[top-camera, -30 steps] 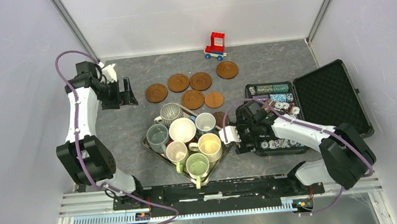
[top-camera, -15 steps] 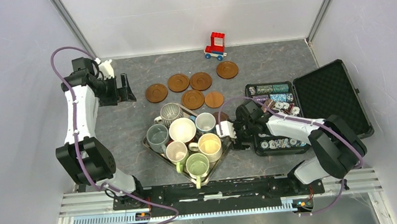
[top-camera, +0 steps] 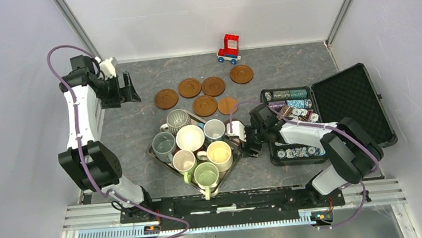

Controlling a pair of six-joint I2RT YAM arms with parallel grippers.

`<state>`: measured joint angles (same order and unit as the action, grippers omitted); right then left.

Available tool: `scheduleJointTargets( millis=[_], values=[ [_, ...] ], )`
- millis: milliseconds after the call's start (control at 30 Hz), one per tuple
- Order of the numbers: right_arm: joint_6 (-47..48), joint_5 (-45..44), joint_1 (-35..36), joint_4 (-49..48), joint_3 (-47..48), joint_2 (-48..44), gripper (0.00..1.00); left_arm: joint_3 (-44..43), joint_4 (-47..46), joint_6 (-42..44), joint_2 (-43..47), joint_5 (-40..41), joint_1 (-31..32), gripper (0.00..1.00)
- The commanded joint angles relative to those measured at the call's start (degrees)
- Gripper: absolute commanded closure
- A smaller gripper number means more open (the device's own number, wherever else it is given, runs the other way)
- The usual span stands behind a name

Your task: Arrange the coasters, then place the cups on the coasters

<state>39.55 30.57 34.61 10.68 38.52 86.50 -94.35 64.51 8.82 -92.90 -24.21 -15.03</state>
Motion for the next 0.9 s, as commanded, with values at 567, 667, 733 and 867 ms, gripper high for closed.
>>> scheduleJointTargets(
  millis=[567, 667, 733, 867],
  values=[
    [-26.4, -4.2, 13.3, -18.5, 14.4, 18.3, 0.33, -8.7, 4.8, -4.7, -2.1, -1.4, -6.1, 0.0],
    [-28.8, -5.3, 14.6, -20.4, 16.5, 20.0, 0.34, -9.2, 5.1, -5.2, -2.4, -0.7, -6.9, 0.0],
    [-30.4, -5.6, 15.4, -21.1, 18.1, 21.7, 0.34, -9.4, 5.3, -5.8, -2.8, 0.1, -7.7, 0.0],
    [-32.0, -5.7, 16.6, -21.5, 21.3, 24.6, 0.34, -10.0, 6.8, -6.5, -4.2, 3.5, -10.9, 0.0]
  ],
)
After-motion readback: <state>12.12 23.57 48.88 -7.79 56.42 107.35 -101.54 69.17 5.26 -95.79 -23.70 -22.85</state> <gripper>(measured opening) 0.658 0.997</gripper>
